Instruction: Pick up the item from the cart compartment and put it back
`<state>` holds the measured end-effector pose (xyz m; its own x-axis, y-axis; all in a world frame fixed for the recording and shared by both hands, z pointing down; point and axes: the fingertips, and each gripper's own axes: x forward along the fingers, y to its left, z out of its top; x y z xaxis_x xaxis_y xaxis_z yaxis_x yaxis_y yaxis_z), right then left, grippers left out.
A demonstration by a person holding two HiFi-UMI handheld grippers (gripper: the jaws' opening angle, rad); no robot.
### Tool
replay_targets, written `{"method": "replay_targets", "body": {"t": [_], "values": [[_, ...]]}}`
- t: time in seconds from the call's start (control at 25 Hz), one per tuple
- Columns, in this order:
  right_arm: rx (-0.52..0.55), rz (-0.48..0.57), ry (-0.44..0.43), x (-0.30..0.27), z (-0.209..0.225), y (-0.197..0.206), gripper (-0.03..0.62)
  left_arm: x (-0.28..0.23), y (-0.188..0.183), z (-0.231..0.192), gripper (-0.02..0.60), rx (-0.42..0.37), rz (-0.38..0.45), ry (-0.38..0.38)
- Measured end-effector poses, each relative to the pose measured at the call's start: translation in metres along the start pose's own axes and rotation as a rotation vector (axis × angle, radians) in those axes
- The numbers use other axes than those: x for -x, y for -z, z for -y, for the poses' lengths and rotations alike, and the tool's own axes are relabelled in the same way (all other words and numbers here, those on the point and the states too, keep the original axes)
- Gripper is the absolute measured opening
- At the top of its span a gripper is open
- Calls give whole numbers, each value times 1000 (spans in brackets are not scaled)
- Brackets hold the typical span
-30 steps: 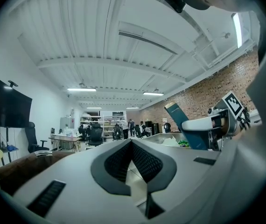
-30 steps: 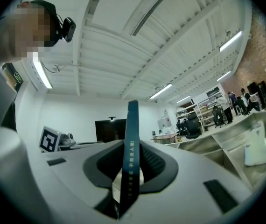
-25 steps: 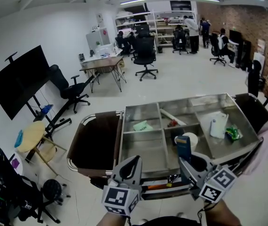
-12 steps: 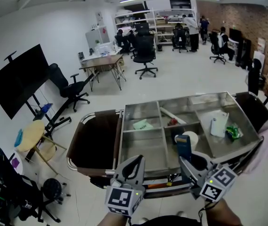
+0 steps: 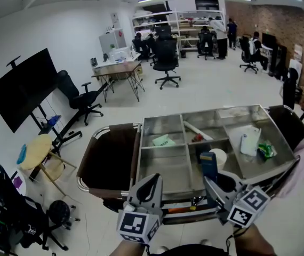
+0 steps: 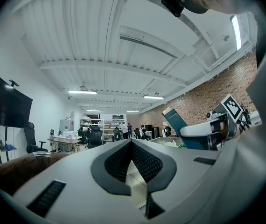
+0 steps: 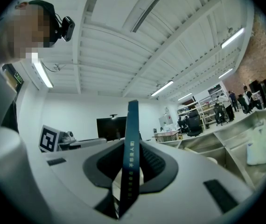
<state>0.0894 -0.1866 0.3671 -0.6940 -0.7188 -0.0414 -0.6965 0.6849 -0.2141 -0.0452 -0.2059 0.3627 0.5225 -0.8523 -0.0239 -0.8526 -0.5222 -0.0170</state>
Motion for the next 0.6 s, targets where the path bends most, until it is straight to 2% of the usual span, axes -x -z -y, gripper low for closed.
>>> {"method": "replay_targets", "body": {"t": [0.6], "values": [[-1, 10, 6, -1, 1, -7, 98, 4, 0, 0, 0, -30, 0, -8]]}}
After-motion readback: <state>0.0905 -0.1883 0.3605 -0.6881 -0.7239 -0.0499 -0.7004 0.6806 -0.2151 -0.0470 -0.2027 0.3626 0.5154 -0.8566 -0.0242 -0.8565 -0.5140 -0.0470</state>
